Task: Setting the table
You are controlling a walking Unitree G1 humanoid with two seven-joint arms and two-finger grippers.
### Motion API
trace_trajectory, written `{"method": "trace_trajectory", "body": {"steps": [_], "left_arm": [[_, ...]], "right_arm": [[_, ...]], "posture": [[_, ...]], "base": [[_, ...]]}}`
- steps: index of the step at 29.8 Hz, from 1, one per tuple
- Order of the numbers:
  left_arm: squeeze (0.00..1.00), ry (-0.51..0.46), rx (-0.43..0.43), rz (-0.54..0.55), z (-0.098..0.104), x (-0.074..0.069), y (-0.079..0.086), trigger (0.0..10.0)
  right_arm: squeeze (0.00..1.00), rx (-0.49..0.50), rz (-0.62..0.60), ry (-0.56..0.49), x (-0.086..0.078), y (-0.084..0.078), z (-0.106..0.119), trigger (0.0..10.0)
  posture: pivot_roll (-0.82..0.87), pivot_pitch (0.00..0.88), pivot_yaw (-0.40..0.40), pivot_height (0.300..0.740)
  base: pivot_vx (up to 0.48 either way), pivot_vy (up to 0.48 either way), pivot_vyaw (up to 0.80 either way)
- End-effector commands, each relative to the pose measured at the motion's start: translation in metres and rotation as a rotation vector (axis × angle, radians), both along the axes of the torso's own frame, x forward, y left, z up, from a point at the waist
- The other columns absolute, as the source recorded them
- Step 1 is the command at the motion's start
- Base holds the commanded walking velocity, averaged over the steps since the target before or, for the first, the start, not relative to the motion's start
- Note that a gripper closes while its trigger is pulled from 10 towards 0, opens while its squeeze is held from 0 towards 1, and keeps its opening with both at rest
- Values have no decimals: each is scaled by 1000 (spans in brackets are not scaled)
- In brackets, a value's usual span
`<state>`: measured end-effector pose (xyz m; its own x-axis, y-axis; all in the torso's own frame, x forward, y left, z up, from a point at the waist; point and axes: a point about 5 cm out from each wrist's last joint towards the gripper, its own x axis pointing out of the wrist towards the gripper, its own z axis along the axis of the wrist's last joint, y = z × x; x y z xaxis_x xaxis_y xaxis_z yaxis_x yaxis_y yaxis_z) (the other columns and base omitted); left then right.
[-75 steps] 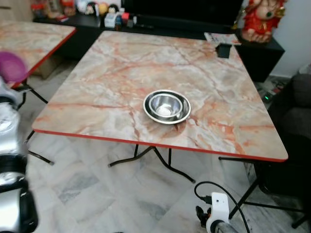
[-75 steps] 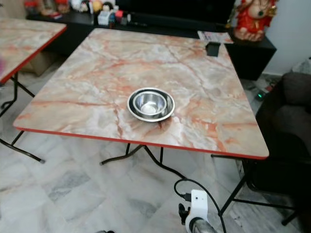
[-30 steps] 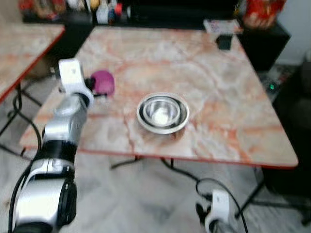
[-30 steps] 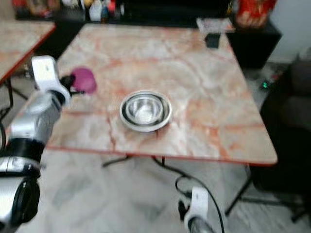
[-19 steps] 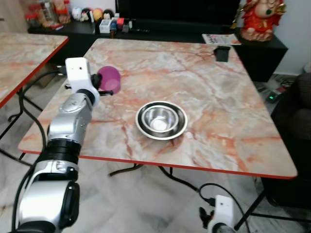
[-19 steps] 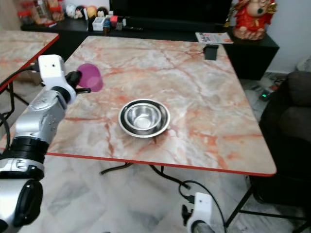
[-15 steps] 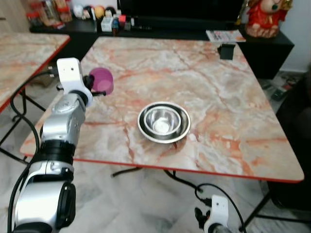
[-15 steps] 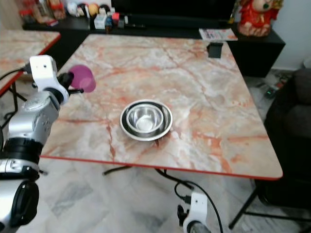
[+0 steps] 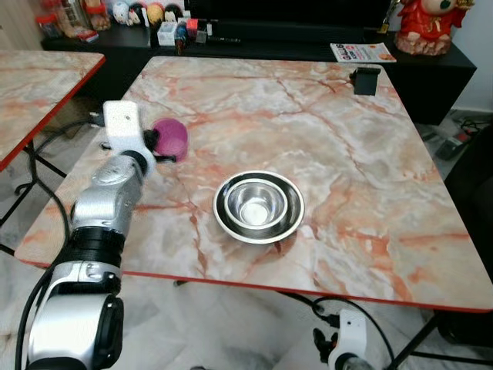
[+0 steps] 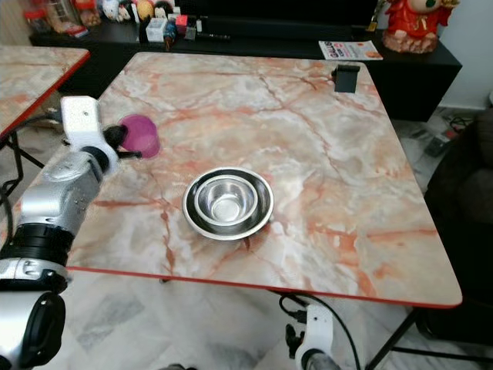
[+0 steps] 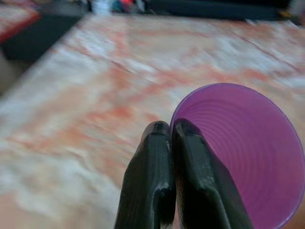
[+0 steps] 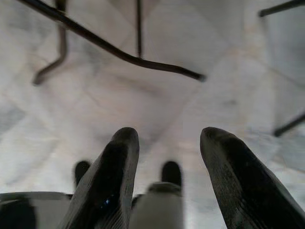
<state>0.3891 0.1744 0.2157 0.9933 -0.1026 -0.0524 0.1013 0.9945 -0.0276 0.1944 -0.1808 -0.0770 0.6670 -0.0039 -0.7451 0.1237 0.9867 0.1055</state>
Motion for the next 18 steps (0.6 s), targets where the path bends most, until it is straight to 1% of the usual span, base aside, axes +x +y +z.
{"method": "trace_trajectory", "body": {"steps": [1, 2, 3, 5, 6, 7, 10, 11, 12, 14, 18], "left_arm": [[0, 24, 23, -24, -5, -5, -4, 10000], [0, 22, -21, -33, -4, -7, -8, 10000], [0, 22, -32, -34, -3, -7, -8, 10000], [0, 32, -10, -12, 2, -7, -8, 10000], [0, 50, -8, 12, 8, -6, -10, 10000], [0, 53, -10, 16, 9, -5, -10, 10000], [0, 62, 0, 4, 12, -6, -13, 10000], [0, 68, 22, -9, 12, -6, -18, 10000], [0, 68, 22, -9, 12, -6, -18, 10000], [0, 91, 42, -35, 8, -5, -30, 10000], [0, 151, 14, -40, -5, -4, -37, 10000]], "right_arm": [[0, 1, 13, 22, -6, 1, -3, 10000], [0, -1, 12, 23, -6, 0, -3, 10000], [0, -2, 11, 23, -7, -1, -3, 10000], [0, -4, 24, 26, -7, -1, -4, 10000], [0, -8, 38, 30, -8, -1, -4, 10000], [0, -9, 41, 30, -8, -1, -4, 10000], [0, -9, 41, 30, -9, -1, -4, 10000], [0, -7, 42, 31, -9, -1, -5, 10000], [0, -7, 42, 31, -9, -1, -5, 10000], [0, -8, 45, 37, -11, -1, -6, 10000], [0, -8, 44, 37, -11, -2, -5, 10000]], "posture": [[23, 122, -51, 740], [22, 123, -53, 740], [22, 123, -53, 740], [26, 134, -61, 740], [31, 134, -62, 740], [31, 134, -62, 740], [29, 137, -62, 740], [33, 140, -63, 740], [33, 140, -63, 740], [34, 140, -66, 740], [25, 145, -67, 740]], "base": [[0, 0, 0], [0, 0, 0], [0, 0, 0], [0, 0, 0], [0, 0, 0], [0, 0, 0], [0, 0, 0], [0, 0, 0], [0, 0, 0], [0, 0, 0], [0, 0, 0]]}}
